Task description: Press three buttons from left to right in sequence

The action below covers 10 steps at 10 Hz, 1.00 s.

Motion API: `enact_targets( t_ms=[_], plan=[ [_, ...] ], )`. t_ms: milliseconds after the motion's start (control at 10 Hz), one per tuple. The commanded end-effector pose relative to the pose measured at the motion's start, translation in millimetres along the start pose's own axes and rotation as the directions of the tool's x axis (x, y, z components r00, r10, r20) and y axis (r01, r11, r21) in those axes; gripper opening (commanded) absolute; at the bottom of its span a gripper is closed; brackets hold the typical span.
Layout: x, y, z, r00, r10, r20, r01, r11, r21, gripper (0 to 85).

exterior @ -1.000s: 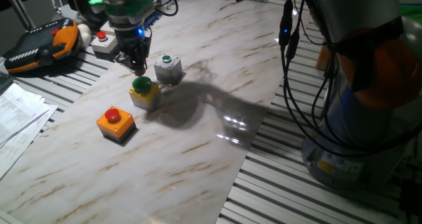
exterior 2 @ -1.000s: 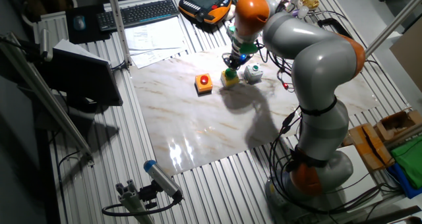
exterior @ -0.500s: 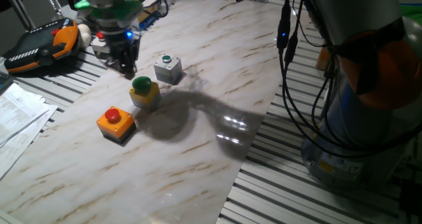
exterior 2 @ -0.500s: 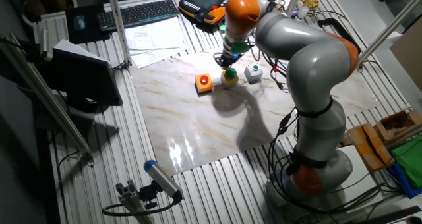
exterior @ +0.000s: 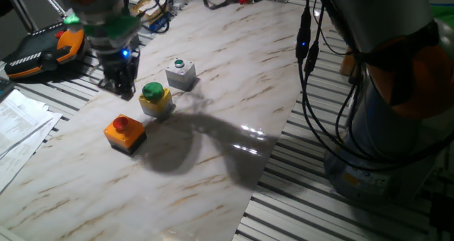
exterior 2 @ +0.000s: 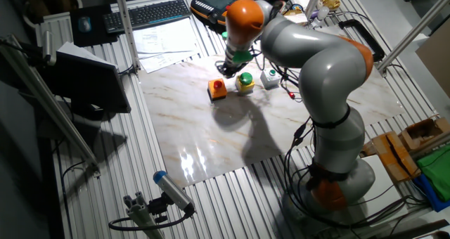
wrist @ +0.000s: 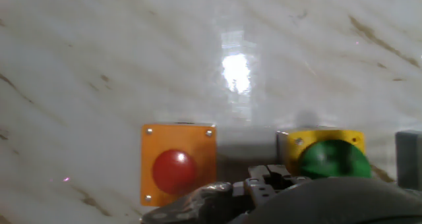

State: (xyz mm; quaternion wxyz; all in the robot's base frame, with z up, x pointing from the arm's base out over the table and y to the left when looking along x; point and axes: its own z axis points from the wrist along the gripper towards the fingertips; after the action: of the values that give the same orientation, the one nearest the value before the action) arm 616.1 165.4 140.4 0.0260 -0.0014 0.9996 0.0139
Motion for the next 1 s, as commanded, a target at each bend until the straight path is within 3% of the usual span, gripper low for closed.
enact_targets(
  t_ms=[0, 900],
  plan=[
    [1.4, 11.0, 6.3, 1.0, 0.005, 0.005, -0.005, 1.0, -0.004, 0.7],
    [-1.8, 24.2, 19.2, 0.999, 0.032, 0.014, -0.032, 0.999, -0.002, 0.7]
  ],
)
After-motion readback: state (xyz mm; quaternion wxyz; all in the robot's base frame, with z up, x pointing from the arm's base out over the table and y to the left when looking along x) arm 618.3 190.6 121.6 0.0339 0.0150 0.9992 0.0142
